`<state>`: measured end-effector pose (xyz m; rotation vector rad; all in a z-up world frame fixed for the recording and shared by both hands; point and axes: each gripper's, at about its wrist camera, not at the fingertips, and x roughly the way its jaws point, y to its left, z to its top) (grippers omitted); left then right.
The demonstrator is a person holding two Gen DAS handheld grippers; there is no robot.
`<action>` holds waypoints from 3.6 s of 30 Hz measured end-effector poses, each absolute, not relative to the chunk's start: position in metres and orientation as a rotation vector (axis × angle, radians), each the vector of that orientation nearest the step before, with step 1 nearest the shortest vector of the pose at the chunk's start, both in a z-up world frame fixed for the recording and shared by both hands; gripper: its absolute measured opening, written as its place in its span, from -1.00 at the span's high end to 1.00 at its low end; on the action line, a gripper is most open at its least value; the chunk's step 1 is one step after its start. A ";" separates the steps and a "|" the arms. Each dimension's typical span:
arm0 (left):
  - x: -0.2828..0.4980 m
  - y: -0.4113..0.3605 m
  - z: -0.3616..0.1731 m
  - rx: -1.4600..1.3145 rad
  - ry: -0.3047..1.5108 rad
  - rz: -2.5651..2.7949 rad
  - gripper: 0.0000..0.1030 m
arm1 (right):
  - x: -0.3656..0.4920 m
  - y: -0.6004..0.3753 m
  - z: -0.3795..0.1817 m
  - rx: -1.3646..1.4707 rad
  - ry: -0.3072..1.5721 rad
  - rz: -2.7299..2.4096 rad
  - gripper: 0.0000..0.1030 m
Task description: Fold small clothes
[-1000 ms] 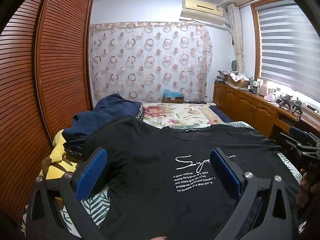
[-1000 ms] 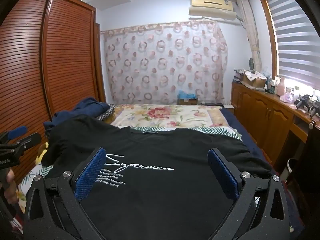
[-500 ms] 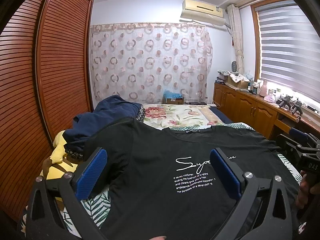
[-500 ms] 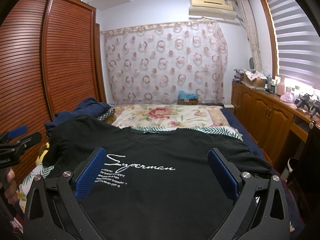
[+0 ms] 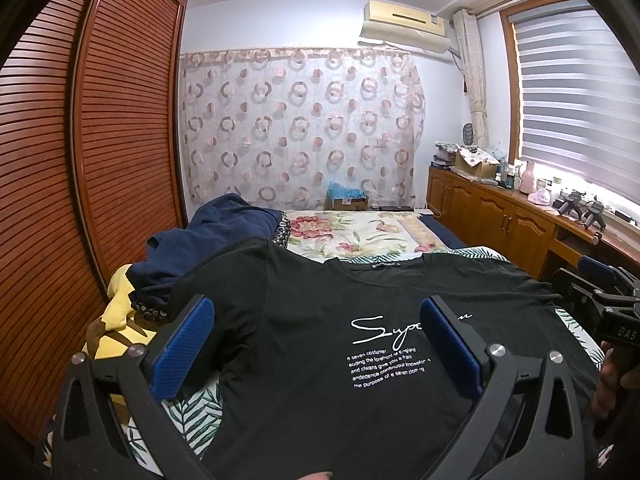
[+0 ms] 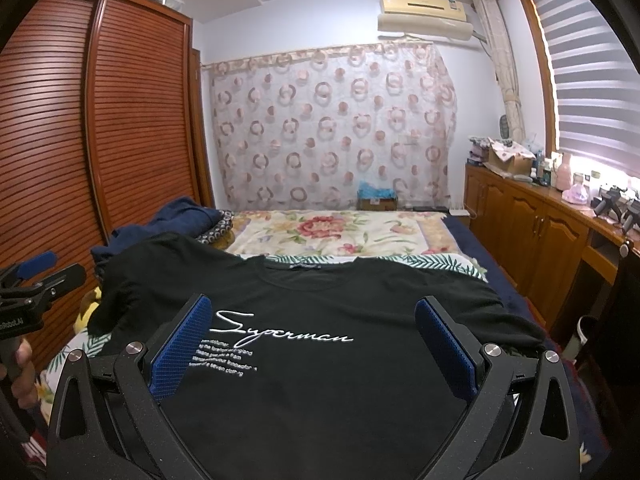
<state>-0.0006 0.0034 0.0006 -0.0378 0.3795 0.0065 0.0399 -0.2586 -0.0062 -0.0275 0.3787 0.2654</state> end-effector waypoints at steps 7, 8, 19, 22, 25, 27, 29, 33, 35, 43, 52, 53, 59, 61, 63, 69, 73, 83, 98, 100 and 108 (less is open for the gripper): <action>-0.001 0.003 0.003 -0.037 0.378 0.006 -1.00 | 0.040 -0.259 -0.006 -0.027 0.379 0.266 -1.00; -0.001 0.002 0.002 -0.036 0.378 0.007 -1.00 | 0.040 -0.259 -0.006 -0.027 0.379 0.266 -1.00; -0.001 0.002 0.003 -0.036 0.376 0.008 -1.00 | 0.039 -0.259 -0.006 -0.025 0.378 0.266 -1.00; -0.001 0.002 0.002 -0.035 0.375 0.007 -1.00 | 0.039 -0.260 -0.006 -0.024 0.378 0.266 -1.00; -0.001 0.002 0.002 -0.035 0.374 0.007 -1.00 | 0.039 -0.260 -0.006 -0.024 0.378 0.266 -1.00; -0.001 0.002 0.002 -0.035 0.374 0.008 -1.00 | 0.039 -0.260 -0.006 -0.023 0.378 0.266 -1.00; -0.001 0.002 0.002 -0.035 0.373 0.008 -1.00 | 0.039 -0.261 -0.007 -0.023 0.377 0.266 -1.00; -0.001 0.002 0.002 -0.035 0.373 0.008 -1.00 | 0.040 -0.261 -0.007 -0.022 0.377 0.267 -1.00; -0.001 0.002 0.002 -0.034 0.372 0.008 -1.00 | 0.040 -0.262 -0.007 -0.022 0.377 0.267 -1.00; -0.002 0.002 0.002 -0.035 0.372 0.007 -1.00 | 0.041 -0.263 -0.008 -0.020 0.376 0.268 -1.00; -0.003 0.001 0.012 -0.034 0.372 0.007 -1.00 | 0.042 -0.266 -0.009 -0.018 0.377 0.269 -1.00; -0.003 0.001 0.013 -0.035 0.372 0.008 -1.00 | 0.042 -0.267 -0.010 -0.018 0.377 0.269 -1.00; -0.001 -0.003 0.019 -0.034 0.379 0.011 -1.00 | 0.046 -0.274 -0.013 -0.014 0.379 0.273 -1.00; -0.002 -0.010 0.017 -0.032 0.387 0.018 -1.00 | 0.044 -0.264 -0.014 -0.013 0.384 0.278 -1.00; -0.003 -0.015 0.014 -0.039 0.399 0.020 -1.00 | 0.044 -0.257 -0.015 -0.013 0.392 0.286 -1.00; 0.005 -0.008 -0.005 -0.044 0.437 0.036 -1.00 | 0.058 -0.223 -0.026 -0.017 0.423 0.306 -1.00; 0.008 0.004 -0.014 -0.056 0.467 0.048 -1.00 | 0.067 -0.226 -0.034 -0.021 0.456 0.322 -1.00; 0.016 0.053 -0.036 -0.085 0.532 0.073 -1.00 | 0.077 -0.214 -0.062 -0.041 0.537 0.385 -1.00; 0.054 0.147 -0.070 -0.221 0.656 0.032 -0.94 | 0.087 -0.211 -0.096 -0.079 0.630 0.462 -1.00; 0.063 0.156 -0.075 -0.238 0.674 0.027 -0.87 | 0.087 -0.209 -0.097 -0.093 0.634 0.467 -1.00; 0.087 0.169 -0.092 -0.280 0.728 -0.037 -0.45 | 0.089 -0.210 -0.100 -0.096 0.652 0.473 -1.00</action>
